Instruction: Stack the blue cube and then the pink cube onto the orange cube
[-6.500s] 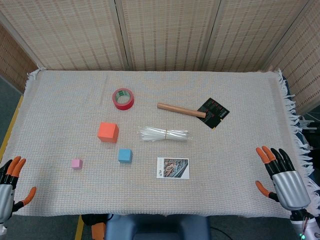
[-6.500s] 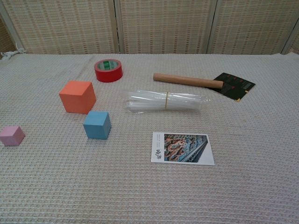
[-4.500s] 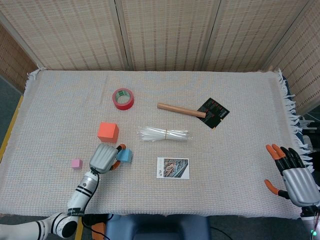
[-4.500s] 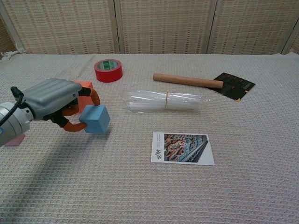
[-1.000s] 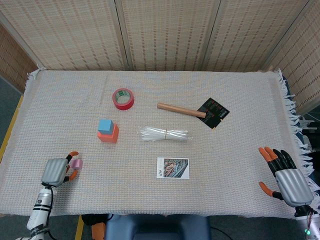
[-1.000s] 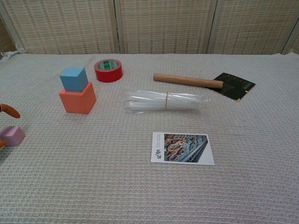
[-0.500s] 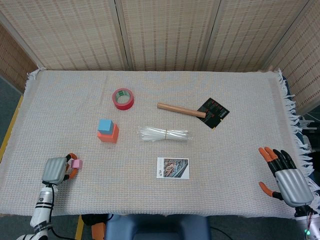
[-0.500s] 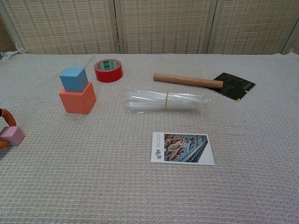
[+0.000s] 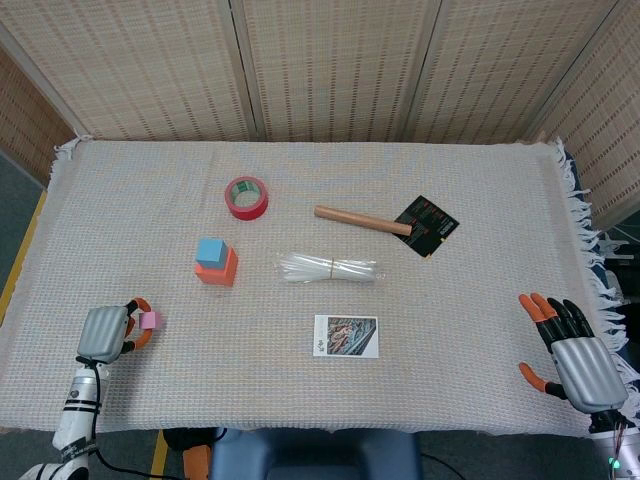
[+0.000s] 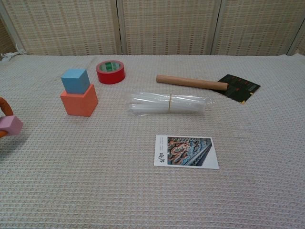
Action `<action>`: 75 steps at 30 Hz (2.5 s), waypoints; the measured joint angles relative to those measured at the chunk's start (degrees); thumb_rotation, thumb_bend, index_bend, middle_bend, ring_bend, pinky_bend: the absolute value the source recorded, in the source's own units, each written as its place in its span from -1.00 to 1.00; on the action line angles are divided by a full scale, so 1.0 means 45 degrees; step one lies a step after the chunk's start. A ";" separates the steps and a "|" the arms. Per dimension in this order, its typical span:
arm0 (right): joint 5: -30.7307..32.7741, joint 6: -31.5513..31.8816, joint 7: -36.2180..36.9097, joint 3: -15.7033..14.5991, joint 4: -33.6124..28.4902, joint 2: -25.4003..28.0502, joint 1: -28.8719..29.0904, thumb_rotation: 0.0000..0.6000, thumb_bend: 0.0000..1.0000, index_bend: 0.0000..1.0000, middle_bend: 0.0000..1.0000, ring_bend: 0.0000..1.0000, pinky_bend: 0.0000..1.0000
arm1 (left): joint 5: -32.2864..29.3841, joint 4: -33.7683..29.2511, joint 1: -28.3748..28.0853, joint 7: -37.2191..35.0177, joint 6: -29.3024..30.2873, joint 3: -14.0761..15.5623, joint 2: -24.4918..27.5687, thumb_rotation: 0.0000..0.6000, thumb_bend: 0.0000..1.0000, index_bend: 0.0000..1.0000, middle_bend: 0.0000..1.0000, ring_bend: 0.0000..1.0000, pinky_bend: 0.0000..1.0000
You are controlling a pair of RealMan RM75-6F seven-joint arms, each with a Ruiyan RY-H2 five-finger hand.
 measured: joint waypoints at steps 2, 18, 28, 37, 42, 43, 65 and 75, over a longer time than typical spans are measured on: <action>0.0028 -0.0046 -0.0029 0.0014 0.0005 -0.0018 0.0024 0.78 -0.60 -1.00 -1.00 -1.00 -1.00 | 0.0091 -0.0857 -0.0130 0.0228 0.0005 -0.0143 0.0655 1.00 -0.43 0.15 1.00 1.00 1.00; 0.0413 -0.0240 -0.0166 0.0172 0.0086 -0.0185 0.0129 0.78 -0.60 -1.00 -1.00 -1.00 -1.00 | -0.1392 -0.4324 -0.3661 0.3938 -0.2909 -0.2430 0.2987 1.00 -0.42 0.12 1.00 1.00 1.00; 0.0621 0.0246 0.0089 0.0322 0.0093 -0.0009 -0.0114 0.78 -0.60 -1.00 -1.00 -1.00 -1.00 | -0.2458 -0.2973 -0.5220 0.4327 -0.4281 -0.2703 0.2263 1.00 -0.41 0.10 1.00 1.00 1.00; 0.0760 0.0185 0.0121 0.0393 0.0081 0.0031 -0.0105 0.78 -0.60 -1.00 -1.00 -1.00 -1.00 | -0.2564 -0.2194 -0.5665 0.4137 -0.4360 -0.2489 0.1984 1.00 -0.41 0.09 1.00 1.00 1.00; 0.0767 0.0168 0.0074 0.0404 0.0067 0.0011 -0.0097 0.79 -0.59 -1.00 -1.00 -1.00 -1.00 | -0.2687 -0.1987 -0.5751 0.4117 -0.4433 -0.2294 0.1975 1.00 -0.41 0.00 1.00 1.00 1.00; 0.0773 0.0162 0.0054 0.0408 0.0068 0.0002 -0.0093 0.78 -0.59 -1.00 -1.00 -1.00 -1.00 | -0.2700 -0.1976 -0.5761 0.4100 -0.4433 -0.2253 0.1981 1.00 -0.41 -0.04 1.00 1.00 1.00; 0.0862 0.0064 -0.0047 0.0450 0.0037 -0.0030 -0.0054 0.78 -0.60 -1.00 -1.00 -1.00 -1.00 | -0.2863 -0.2495 -0.5799 0.3870 -0.4095 -0.1981 0.2271 1.00 -0.41 -0.45 1.00 1.00 1.00; 0.0326 0.0258 0.0254 0.0288 0.0071 0.0034 -0.0108 0.78 -0.59 -1.00 -1.00 -1.00 -1.00 | -0.0215 -0.5525 -0.2931 0.2392 -0.0743 -0.0181 0.3823 1.00 -0.40 -0.84 -0.65 -0.66 -0.27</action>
